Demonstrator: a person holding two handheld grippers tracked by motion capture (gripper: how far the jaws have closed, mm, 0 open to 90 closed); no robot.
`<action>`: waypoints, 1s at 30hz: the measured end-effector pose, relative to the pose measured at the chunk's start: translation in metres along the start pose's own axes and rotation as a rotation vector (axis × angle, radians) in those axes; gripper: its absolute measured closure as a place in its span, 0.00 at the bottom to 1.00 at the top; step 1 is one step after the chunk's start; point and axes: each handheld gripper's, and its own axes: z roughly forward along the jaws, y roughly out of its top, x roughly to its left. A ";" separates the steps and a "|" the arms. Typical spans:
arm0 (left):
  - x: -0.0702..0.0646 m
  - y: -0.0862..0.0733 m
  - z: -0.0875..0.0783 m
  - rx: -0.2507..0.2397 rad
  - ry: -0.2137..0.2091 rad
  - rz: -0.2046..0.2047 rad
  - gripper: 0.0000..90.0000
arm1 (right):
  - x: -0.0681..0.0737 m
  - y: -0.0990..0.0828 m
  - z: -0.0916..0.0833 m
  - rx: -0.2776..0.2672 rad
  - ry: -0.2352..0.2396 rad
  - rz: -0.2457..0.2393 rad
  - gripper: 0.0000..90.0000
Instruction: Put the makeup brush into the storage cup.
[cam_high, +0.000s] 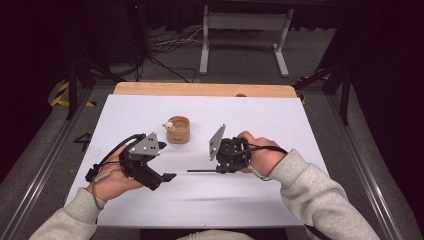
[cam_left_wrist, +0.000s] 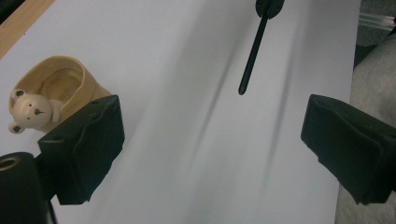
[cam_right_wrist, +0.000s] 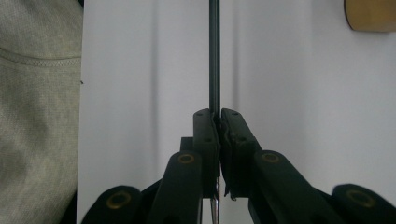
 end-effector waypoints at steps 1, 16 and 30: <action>0.000 0.000 0.000 0.000 0.000 0.000 0.09 | 0.000 0.000 0.000 0.000 0.001 -0.001 0.95; -0.001 0.025 0.010 0.131 -0.070 0.075 0.08 | 0.000 0.001 0.004 0.005 0.005 -0.002 0.95; -0.005 0.044 0.024 0.218 -0.146 0.124 0.12 | -0.001 -0.001 0.009 0.000 0.017 -0.010 0.95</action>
